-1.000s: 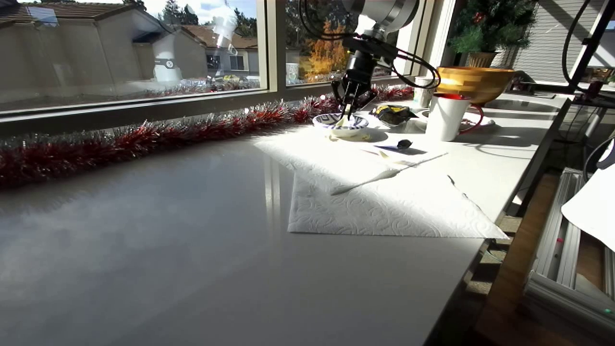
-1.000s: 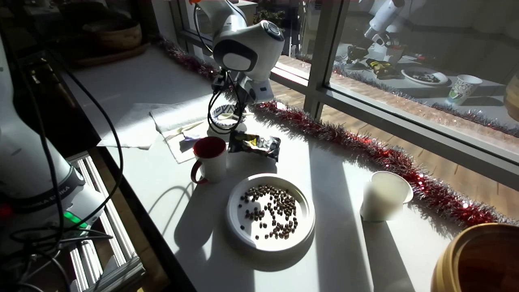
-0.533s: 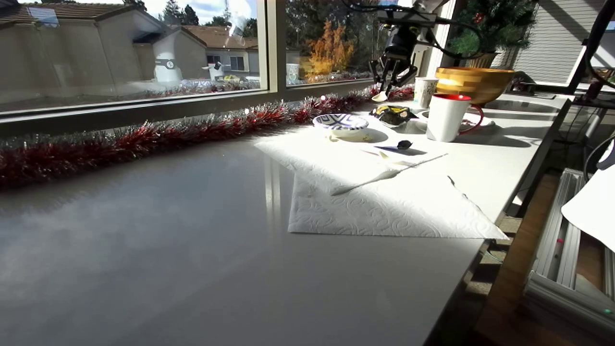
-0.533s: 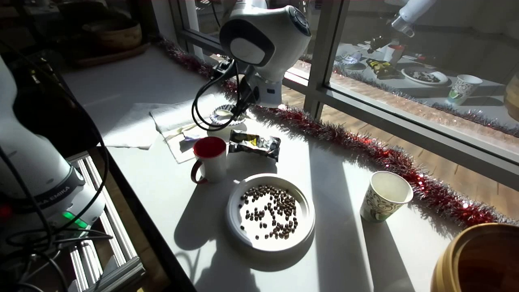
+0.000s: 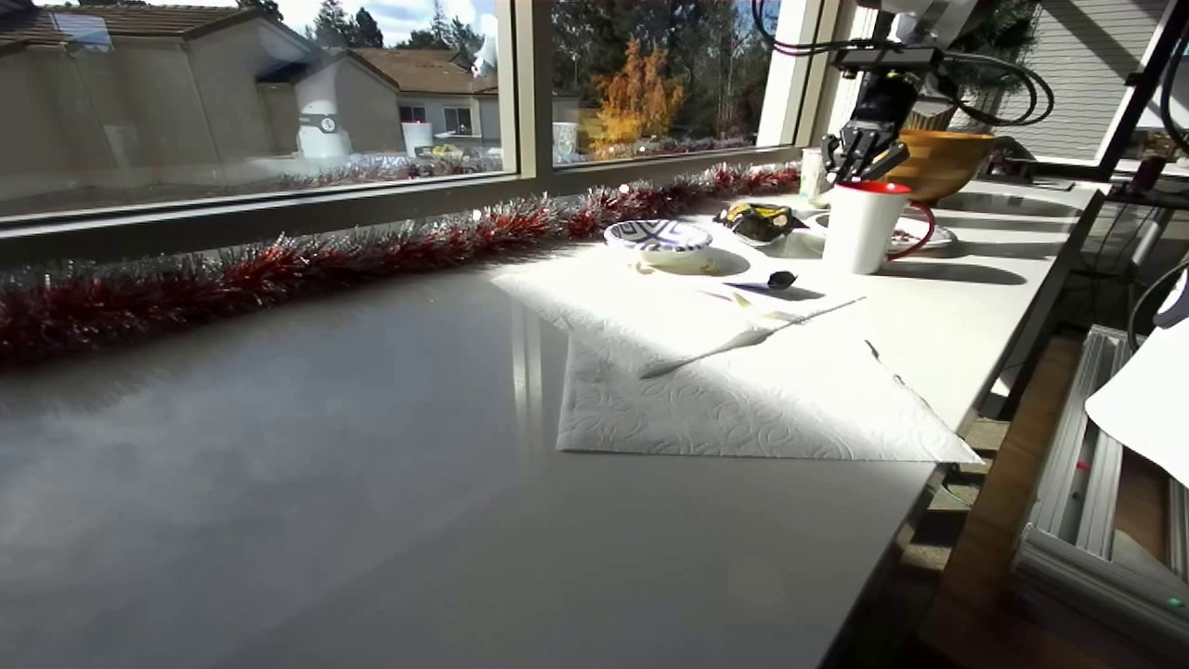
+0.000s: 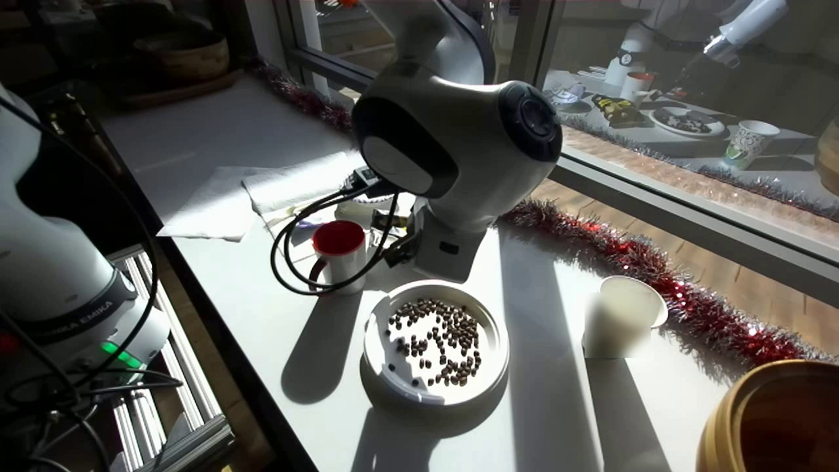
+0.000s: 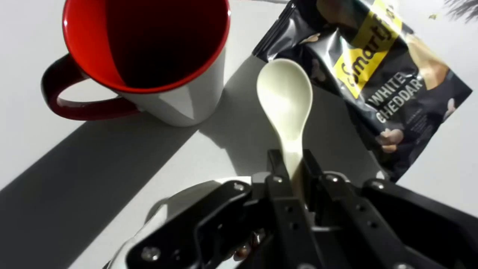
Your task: Pick up the spoon, get some of the objects from the bowl and put them in the cup
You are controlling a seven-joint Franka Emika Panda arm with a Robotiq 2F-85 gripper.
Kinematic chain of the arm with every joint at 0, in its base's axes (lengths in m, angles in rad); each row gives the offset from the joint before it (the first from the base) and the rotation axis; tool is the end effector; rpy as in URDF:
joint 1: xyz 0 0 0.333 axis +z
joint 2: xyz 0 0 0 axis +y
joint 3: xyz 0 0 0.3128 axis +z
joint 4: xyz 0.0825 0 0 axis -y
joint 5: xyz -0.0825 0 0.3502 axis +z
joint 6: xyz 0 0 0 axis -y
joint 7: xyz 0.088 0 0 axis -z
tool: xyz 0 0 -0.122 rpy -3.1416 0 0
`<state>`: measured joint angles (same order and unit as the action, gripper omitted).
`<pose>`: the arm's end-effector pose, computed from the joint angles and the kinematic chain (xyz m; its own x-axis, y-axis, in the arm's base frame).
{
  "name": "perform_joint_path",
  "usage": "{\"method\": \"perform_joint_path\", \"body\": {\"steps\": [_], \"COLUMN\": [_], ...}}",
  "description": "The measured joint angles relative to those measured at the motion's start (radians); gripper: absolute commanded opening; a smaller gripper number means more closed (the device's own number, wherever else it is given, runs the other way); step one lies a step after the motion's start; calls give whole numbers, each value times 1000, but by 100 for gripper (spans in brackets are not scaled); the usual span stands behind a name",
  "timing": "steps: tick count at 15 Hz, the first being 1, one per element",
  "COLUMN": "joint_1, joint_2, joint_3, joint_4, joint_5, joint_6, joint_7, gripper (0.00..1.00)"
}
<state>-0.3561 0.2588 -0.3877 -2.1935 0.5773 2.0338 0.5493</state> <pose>0.3833 -0.3022 0.2621 -0.0771 -0.8669 -0.4925 -0.9950 0.0984 -0.0175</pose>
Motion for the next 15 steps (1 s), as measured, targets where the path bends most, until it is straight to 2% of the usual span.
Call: {"method": "perform_joint_path", "body": {"steps": [4,5,9,15], "joint_1": [-28,-25,-24,-56], "joint_2": [5,5,7,58], "joint_3": [-12,-10,-10,-52], "joint_4": [0,0,0,34], "joint_5": [15,16,14,13], "joint_6": [0,0,15,149], "joint_7": [12,15,20,34], "gripper": [14,3,3,3]}}
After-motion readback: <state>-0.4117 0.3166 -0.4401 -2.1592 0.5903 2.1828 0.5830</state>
